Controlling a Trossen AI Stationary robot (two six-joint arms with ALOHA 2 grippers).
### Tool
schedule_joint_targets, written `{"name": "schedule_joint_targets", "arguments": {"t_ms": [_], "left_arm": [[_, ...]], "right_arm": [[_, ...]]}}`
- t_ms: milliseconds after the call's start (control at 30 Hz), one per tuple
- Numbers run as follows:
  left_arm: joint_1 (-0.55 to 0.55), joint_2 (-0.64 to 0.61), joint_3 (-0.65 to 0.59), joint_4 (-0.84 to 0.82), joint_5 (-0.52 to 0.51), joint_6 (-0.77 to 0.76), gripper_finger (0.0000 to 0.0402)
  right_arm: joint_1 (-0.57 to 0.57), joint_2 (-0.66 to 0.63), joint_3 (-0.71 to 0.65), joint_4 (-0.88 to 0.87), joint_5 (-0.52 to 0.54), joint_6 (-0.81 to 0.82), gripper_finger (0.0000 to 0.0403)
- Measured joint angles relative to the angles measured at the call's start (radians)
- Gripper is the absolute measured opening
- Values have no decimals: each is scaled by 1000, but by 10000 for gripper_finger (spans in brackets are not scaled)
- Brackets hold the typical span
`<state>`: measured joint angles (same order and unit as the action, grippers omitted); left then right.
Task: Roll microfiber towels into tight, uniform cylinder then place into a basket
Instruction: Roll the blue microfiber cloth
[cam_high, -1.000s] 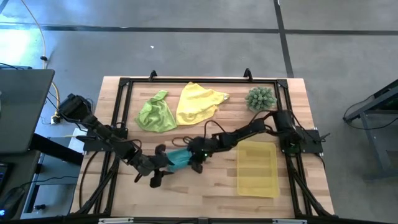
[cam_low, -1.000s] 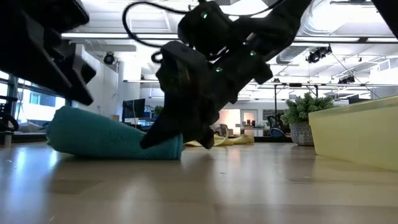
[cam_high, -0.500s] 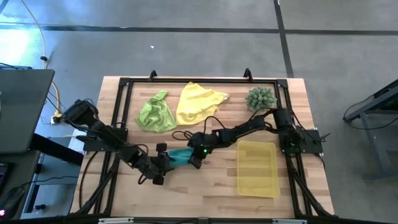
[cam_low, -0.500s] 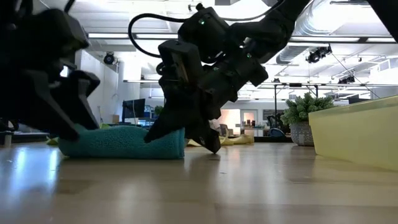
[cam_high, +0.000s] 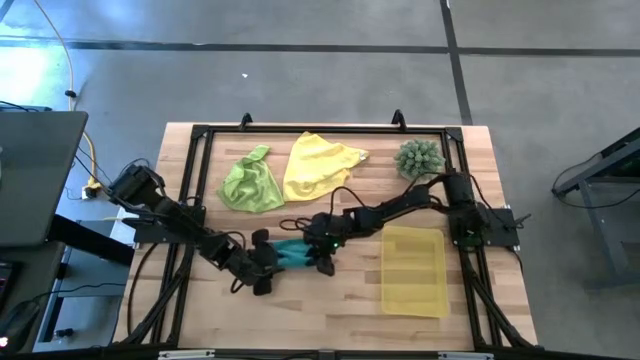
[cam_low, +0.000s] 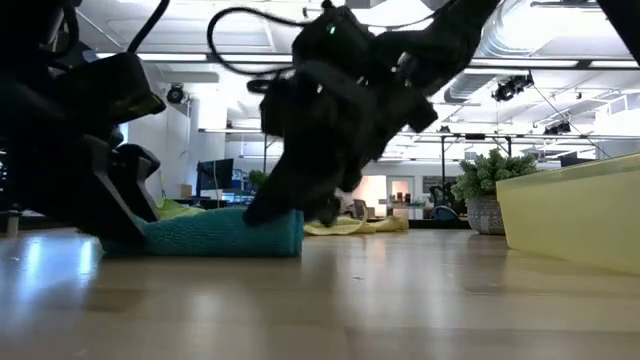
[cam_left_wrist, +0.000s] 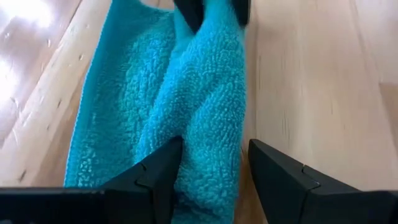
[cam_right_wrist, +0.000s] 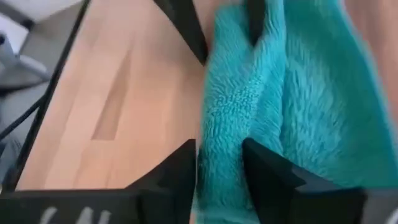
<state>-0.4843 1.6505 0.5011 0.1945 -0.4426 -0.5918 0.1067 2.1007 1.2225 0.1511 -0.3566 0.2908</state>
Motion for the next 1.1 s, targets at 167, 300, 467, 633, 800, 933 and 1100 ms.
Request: {"name": "schedule_joint_targets", "arguments": {"t_ms": [167,300,467,633,800,933,1100], "left_arm": [[2,0,0,0,4,-95,176],[2,0,0,1,0,-201,176],[2,0,0,2,-7,-290,176],[2,0,-1,6,-8,-306,176],[1,0,-2,8,-8,-322,176],[1,0,-2,9,-9,-360,176],[1,-3,-3,23,1,-413,176]], "right_arm": [[10,-110,2,-23,44,-142,139],[78,-144,2,-28,132,-311,139],[174,-101,5,-26,395,-502,139],[212,-42,5,-22,650,-560,139],[214,-10,5,-22,680,-556,139],[201,11,5,-22,670,-516,139],[172,34,9,-22,654,-440,139]]}}
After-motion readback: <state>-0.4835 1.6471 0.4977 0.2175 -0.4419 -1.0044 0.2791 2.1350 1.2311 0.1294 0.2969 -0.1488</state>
